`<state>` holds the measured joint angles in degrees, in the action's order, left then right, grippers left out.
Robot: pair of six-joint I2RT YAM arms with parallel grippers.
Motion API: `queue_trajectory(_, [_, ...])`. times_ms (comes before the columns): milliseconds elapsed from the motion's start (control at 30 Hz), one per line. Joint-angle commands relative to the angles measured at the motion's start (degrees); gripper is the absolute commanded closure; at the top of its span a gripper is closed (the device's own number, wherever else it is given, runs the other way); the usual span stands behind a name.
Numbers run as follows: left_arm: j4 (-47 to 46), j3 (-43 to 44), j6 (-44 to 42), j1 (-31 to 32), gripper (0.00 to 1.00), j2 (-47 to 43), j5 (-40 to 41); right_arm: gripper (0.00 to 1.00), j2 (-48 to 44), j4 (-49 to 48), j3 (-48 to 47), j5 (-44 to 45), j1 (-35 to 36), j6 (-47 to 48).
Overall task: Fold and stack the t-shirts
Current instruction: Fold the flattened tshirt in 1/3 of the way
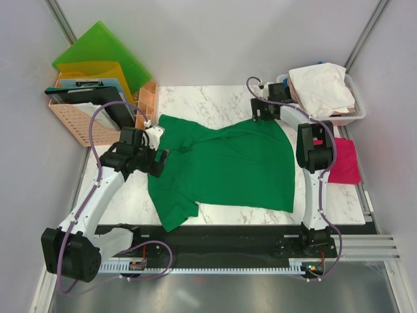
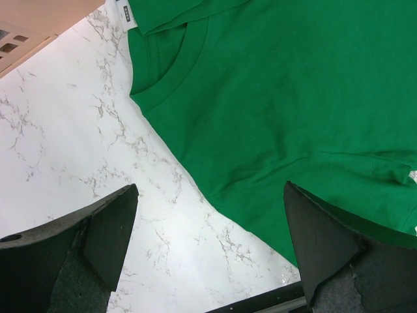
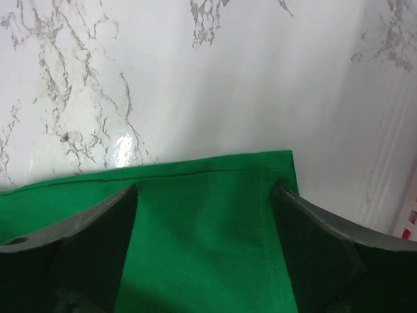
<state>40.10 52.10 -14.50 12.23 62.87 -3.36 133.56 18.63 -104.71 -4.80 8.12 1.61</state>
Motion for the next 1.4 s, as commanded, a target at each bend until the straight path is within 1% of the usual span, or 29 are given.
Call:
queue_trajectory(0, [-1.78,0.29,-1.58,-0.19,0.00,0.14,-1.30,0.14,0.65,1.40,1.96,-1.35,-2.85,-2.75])
queue_trajectory(67, [-1.60,0.46,-1.67,-0.10,0.00,0.23,-1.30,0.23,1.00,1.32,3.19,-1.71,-2.94,-2.49])
queue_trajectory(100, [-1.69,0.46,-1.67,-0.10,0.00,0.15,-1.22,0.34,1.00,1.14,3.71,-1.79,-3.02,-2.40])
queue_trajectory(167, [-1.60,0.64,-1.76,-0.10,0.00,0.23,-1.30,0.48,1.18,0.97,4.42,-2.50,-3.02,-2.14])
queue_trajectory(200, [-1.69,0.64,-1.76,-0.10,0.00,0.32,-1.39,0.70,1.27,0.97,4.51,-2.67,-2.94,-2.13])
queue_trajectory(267, [-1.69,0.73,-1.67,-0.10,0.00,0.50,-1.48,1.00,1.09,1.05,4.69,-2.76,-2.93,-2.13])
queue_trajectory(433, [-1.51,0.81,-1.67,-0.10,0.00,1.11,-1.74,1.00,0.30,1.06,5.12,-3.11,-3.02,-2.13])
queue_trajectory(633, [-1.60,0.82,-1.85,-0.19,0.00,1.64,-2.09,1.00,-2.94,1.14,7.58,-3.11,-2.85,1.20])
queue_trajectory(733, [-1.69,0.55,-2.11,-0.10,0.00,1.99,-2.62,1.00,-7.68,1.05,9.86,-3.29,-2.85,2.26])
queue_trajectory(967, [-1.60,0.37,-3.16,-0.01,0.00,5.85,-3.41,1.00,-15.77,1.05,14.44,-4.60,-2.85,4.37])
queue_trajectory(1233, [-1.95,0.37,-2.81,-0.01,0.01,6.82,-4.91,1.00,-24.38,1.05,18.66,-6.19,-2.06,5.86])
queue_trajectory(1367, [-1.95,0.55,-3.16,-0.01,0.01,6.30,-4.03,1.00,-28.78,3.25,21.11,-9.51,-2.05,5.51])
